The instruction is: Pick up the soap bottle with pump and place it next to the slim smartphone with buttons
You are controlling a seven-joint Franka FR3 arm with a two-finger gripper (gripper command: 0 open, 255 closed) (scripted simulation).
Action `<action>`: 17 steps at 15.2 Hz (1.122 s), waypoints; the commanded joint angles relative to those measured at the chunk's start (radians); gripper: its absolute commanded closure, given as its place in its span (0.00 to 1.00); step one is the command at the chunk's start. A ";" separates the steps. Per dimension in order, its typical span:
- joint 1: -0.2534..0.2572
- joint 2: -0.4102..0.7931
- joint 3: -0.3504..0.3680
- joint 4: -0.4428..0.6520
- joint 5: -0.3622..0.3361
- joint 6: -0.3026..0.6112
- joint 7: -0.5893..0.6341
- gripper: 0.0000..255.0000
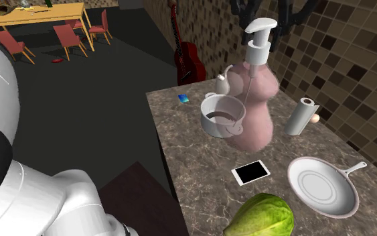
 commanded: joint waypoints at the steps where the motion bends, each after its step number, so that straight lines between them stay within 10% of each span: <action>1: -0.002 -0.019 -0.003 -0.043 -0.002 0.025 -0.004 1.00; 17: -0.002 -0.172 0.000 -0.442 -0.007 0.271 0.016 1.00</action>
